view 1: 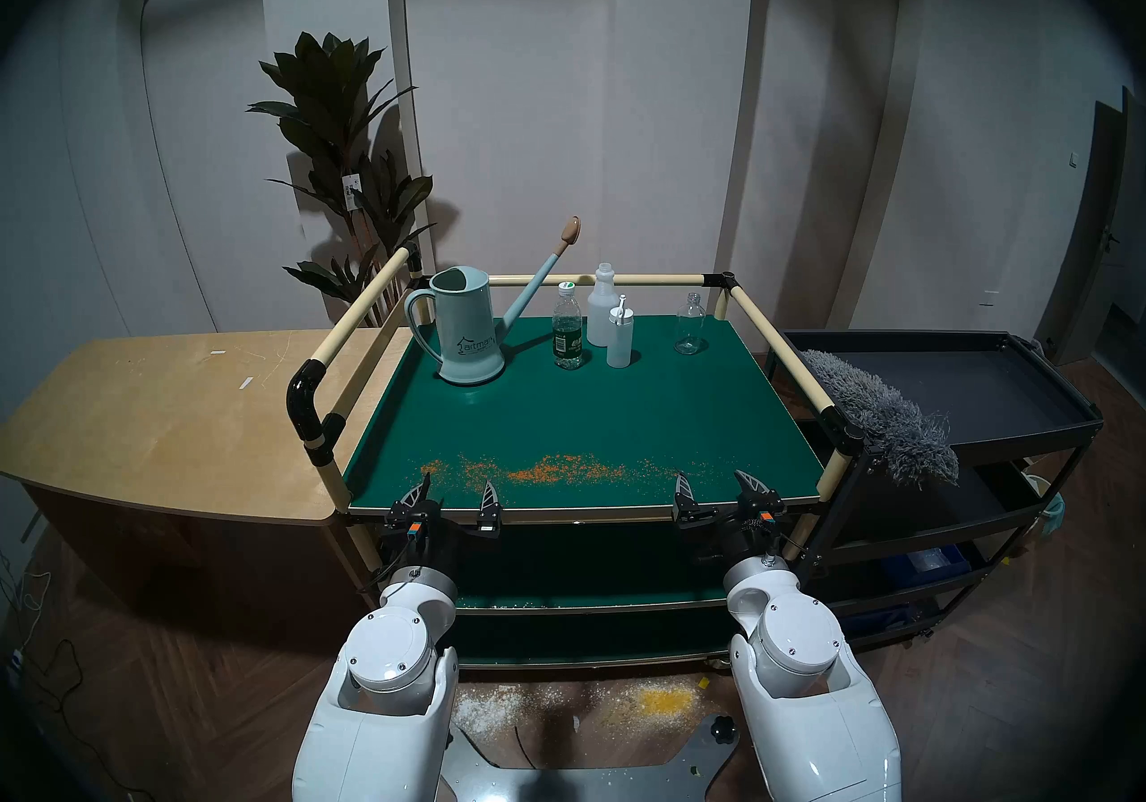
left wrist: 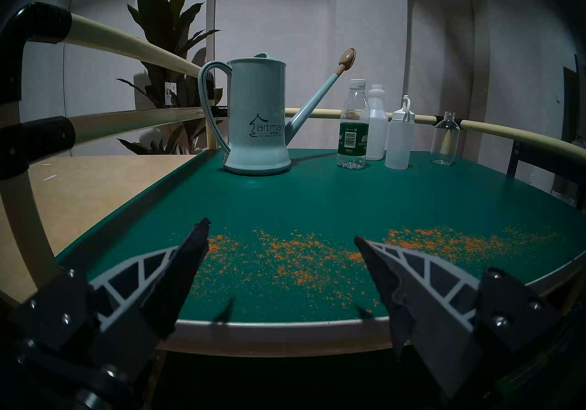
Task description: Dust the shelf with the duster
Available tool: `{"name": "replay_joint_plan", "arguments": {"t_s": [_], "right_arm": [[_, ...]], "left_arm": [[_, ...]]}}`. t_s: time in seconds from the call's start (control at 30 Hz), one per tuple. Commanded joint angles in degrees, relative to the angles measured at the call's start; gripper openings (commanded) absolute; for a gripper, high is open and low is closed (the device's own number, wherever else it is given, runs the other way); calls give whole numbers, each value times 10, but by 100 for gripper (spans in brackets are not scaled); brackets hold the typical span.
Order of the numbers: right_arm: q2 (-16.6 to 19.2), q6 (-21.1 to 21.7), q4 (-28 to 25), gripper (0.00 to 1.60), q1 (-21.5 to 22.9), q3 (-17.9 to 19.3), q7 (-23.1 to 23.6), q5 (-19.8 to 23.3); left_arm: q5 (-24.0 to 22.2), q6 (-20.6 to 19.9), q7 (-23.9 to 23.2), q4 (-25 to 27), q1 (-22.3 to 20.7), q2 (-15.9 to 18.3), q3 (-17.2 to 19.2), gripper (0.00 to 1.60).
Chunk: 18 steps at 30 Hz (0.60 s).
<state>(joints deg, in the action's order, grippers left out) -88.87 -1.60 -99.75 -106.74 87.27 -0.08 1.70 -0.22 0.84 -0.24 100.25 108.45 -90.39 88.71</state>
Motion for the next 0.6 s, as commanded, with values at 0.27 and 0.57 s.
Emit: {"name": "replay_joint_plan", "arguments": {"t_s": [0.27,0.57], "right_arm": [[0,-1,-11,160,1,0,0,0],[43,23,-92,160,-1,15,28,-7]], "left_arm": [[0,1,0,10,-2,0,0,160],[22,-50,19,65,5,2,0,160]]}}
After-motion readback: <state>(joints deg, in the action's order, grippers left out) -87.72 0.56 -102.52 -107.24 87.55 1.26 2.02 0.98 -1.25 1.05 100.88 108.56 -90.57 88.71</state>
